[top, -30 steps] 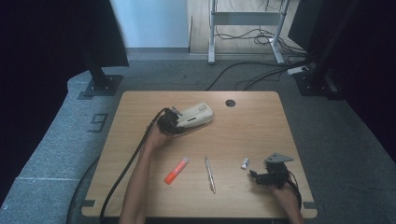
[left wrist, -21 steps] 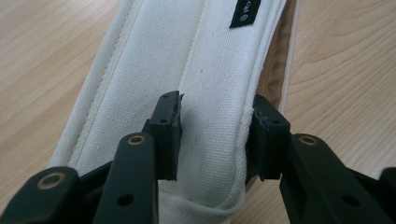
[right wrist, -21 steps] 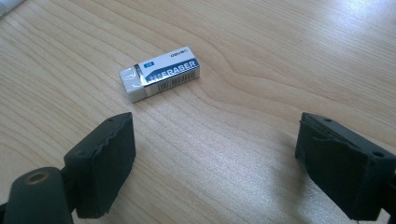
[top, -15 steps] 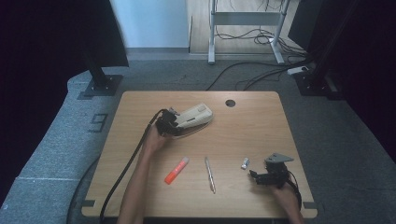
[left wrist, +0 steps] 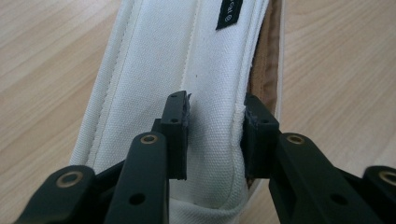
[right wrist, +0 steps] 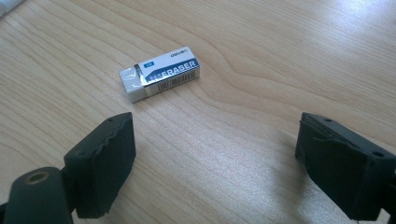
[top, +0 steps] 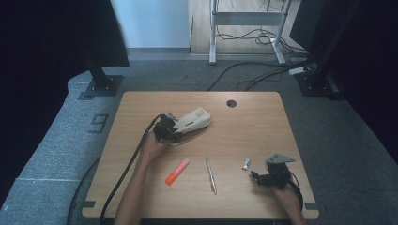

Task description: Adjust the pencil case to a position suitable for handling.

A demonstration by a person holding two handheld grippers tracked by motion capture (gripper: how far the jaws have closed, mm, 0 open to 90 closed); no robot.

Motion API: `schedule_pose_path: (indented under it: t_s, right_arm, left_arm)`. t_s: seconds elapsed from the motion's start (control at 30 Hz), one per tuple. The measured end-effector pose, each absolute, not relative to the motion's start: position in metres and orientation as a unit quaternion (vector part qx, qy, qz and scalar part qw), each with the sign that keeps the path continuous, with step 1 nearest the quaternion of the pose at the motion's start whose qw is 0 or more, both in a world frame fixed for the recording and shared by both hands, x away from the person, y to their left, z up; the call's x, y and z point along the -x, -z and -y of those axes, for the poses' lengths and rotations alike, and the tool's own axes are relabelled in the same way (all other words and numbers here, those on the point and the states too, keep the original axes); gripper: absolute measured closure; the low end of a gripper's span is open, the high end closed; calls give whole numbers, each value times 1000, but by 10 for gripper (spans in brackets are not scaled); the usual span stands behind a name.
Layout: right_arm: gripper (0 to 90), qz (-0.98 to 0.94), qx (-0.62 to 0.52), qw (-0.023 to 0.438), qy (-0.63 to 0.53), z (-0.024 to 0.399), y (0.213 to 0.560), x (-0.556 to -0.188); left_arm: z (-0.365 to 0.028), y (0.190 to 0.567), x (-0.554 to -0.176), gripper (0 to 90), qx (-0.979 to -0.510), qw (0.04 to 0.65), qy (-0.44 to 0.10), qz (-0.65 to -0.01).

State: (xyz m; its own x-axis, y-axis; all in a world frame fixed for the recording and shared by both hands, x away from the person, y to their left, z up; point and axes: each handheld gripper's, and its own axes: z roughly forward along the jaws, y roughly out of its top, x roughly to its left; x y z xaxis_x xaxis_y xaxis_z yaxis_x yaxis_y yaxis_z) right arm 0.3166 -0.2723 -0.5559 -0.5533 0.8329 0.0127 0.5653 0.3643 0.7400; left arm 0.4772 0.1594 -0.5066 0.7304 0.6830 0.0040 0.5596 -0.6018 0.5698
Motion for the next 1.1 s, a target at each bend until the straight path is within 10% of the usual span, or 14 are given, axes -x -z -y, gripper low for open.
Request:
schedule_pose_path:
  t_s: [1.1]
  right_arm:
    - [118,-805,-435,186,-359,272,556,-317]
  left_arm:
    - [-203,496,-406,762,-858,324,-107,-385]
